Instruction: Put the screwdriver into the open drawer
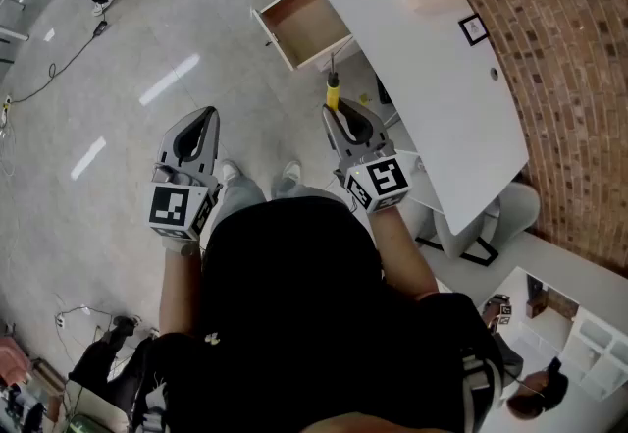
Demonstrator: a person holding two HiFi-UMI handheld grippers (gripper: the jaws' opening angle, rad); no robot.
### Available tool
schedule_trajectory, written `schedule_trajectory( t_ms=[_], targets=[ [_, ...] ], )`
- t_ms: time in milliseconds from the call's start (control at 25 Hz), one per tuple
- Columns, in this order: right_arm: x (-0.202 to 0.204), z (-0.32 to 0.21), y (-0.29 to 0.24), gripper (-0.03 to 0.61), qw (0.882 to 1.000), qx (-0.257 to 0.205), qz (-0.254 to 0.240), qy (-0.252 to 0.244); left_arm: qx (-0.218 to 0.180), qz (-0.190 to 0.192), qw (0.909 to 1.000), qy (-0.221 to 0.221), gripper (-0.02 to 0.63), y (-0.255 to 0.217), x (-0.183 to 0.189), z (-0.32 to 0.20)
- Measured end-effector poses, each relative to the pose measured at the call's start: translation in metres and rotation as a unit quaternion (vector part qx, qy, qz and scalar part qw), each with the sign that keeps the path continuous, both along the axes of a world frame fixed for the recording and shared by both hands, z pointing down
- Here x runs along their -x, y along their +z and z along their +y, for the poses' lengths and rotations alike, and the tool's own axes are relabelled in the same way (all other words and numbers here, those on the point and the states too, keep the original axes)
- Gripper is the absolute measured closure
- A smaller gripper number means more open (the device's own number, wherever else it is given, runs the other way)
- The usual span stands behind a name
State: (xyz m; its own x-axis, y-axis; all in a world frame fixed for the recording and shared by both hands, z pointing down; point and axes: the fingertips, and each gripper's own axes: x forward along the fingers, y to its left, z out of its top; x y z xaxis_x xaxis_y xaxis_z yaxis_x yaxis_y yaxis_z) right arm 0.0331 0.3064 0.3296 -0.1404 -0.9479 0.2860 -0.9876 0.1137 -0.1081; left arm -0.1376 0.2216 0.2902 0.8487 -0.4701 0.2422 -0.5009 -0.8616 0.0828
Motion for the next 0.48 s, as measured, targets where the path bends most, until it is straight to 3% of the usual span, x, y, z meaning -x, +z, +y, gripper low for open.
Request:
schedule_trajectory(
  t_ms=[200,480],
  targets=[
    [-0.014,0.015,-0.001,0.489,1.0,-0.002,-0.007,0.003,0.0,0.001,1.0,0.001,0.611,-0.004,-0.014,0.018],
    [-0.003,0.01,0.001,0.489,1.0,-0.001,-0.017,0.007,-0.006,-0.012,0.9999,-0.001,0.61,0.001,0.002,0.016]
  ],
)
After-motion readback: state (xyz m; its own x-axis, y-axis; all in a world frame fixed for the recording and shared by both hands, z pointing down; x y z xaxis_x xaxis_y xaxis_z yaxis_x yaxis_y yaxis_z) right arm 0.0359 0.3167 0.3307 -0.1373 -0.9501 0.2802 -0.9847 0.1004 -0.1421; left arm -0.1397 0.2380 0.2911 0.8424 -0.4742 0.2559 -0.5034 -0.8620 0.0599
